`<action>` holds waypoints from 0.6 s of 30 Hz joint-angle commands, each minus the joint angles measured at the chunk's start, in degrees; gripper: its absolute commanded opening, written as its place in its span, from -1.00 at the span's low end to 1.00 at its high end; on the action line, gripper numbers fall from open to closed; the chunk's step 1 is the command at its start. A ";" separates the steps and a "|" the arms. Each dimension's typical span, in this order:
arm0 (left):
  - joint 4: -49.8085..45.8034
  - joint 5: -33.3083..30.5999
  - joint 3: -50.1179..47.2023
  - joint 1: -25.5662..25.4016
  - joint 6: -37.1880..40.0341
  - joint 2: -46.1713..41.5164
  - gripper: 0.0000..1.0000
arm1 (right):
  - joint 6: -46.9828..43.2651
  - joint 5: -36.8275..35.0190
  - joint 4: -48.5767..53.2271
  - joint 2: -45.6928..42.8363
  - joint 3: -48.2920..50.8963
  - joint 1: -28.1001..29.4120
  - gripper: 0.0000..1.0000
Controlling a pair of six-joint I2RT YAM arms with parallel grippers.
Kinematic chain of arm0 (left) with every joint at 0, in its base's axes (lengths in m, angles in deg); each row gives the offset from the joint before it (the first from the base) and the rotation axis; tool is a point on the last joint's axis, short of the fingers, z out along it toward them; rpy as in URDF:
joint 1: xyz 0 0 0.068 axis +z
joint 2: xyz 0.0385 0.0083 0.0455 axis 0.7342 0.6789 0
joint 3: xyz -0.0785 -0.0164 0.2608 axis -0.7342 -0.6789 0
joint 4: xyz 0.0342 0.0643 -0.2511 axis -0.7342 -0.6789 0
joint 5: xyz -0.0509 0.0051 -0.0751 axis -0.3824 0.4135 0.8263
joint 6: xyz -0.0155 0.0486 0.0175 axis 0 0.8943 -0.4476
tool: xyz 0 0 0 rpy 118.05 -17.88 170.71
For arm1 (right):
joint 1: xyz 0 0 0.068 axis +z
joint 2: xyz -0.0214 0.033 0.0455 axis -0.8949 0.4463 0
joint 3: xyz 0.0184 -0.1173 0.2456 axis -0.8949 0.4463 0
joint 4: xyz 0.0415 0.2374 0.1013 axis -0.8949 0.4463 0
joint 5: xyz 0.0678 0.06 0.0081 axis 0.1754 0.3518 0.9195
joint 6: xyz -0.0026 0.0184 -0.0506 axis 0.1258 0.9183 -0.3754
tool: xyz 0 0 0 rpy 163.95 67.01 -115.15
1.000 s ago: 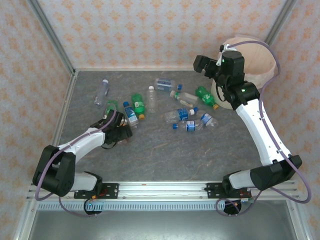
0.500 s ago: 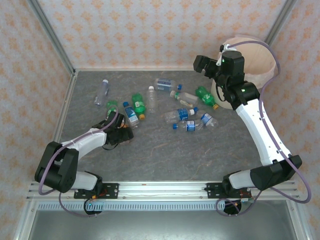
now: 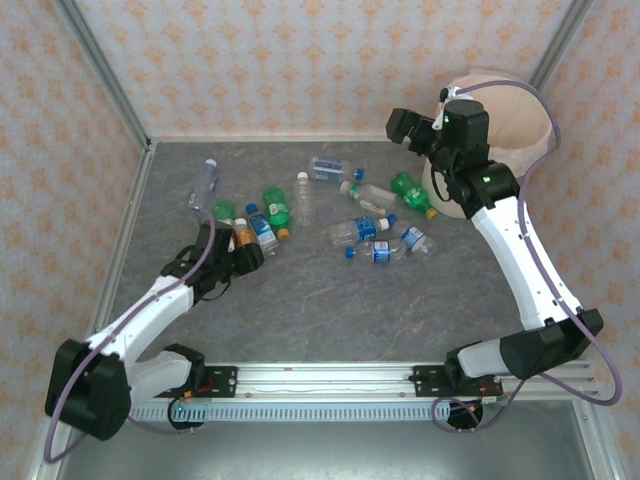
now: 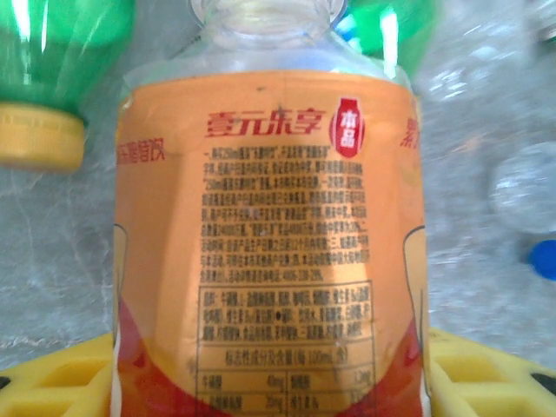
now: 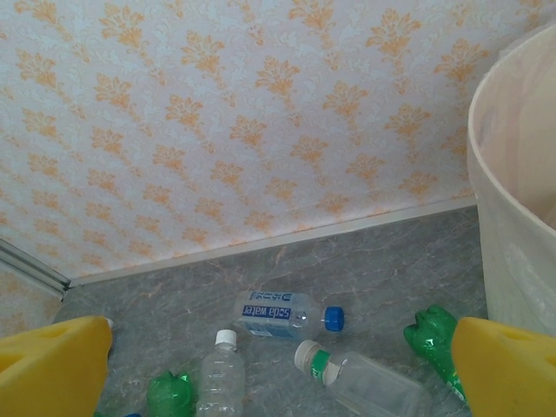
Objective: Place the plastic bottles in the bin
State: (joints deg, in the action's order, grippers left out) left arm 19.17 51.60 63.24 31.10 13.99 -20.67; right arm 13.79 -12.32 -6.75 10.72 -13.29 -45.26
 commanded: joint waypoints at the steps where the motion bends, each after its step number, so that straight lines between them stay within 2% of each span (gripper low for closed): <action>1: 4.89 1.52 0.36 -1.06 1.05 -5.12 0.16 | 0.18 0.86 -1.87 -0.73 -0.87 0.28 0.99; 6: 8.02 -0.59 4.31 -6.35 2.39 -7.31 0.15 | 0.82 3.40 -3.45 -0.83 -0.47 0.15 0.98; 12: 11.79 -3.67 10.58 -13.35 4.81 -4.17 0.15 | 2.07 13.99 -3.86 1.04 -2.13 0.22 0.64; 18: 16.71 -6.54 15.38 -18.68 8.28 0.05 0.14 | 3.08 22.39 -0.35 4.11 -7.00 0.30 0.45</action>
State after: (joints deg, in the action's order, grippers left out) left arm 31.24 47.99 75.77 14.12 19.12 -22.02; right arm 16.13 3.66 -8.26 14.00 -17.34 -45.26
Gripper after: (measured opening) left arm 0.576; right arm 0.731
